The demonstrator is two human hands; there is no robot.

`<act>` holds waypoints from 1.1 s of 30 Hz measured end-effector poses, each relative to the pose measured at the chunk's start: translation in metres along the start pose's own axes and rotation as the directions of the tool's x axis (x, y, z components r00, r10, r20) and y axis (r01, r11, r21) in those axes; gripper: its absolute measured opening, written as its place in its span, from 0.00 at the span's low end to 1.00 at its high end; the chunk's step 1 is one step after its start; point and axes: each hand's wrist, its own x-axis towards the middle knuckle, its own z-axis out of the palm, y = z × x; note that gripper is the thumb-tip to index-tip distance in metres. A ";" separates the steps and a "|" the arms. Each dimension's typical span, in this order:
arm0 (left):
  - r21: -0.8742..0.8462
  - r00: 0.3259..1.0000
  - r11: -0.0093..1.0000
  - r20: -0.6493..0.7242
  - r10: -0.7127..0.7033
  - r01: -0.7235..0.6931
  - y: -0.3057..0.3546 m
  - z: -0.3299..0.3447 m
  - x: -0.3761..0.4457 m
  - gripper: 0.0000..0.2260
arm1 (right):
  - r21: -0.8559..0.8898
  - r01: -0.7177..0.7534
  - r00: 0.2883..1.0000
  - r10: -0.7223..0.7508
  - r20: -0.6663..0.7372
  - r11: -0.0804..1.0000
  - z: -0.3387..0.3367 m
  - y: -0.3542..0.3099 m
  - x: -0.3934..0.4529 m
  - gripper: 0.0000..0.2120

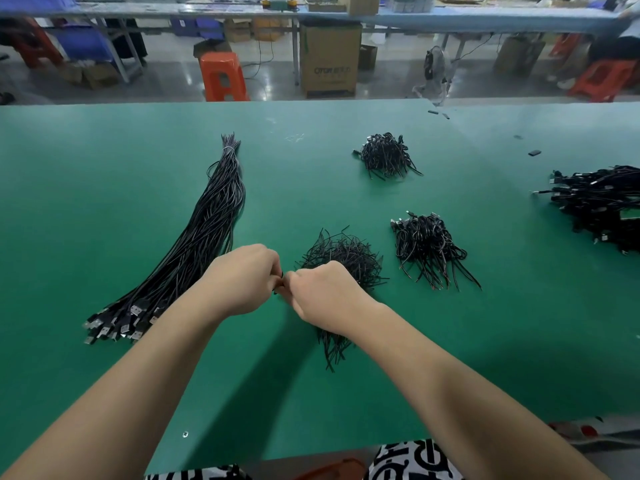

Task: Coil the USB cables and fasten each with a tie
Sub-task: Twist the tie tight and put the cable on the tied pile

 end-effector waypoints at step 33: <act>-0.645 0.942 0.761 -0.209 -0.264 0.070 0.007 0.034 -0.008 0.07 | 0.879 -0.410 0.818 0.524 0.237 0.243 0.012 0.002 -0.003 0.07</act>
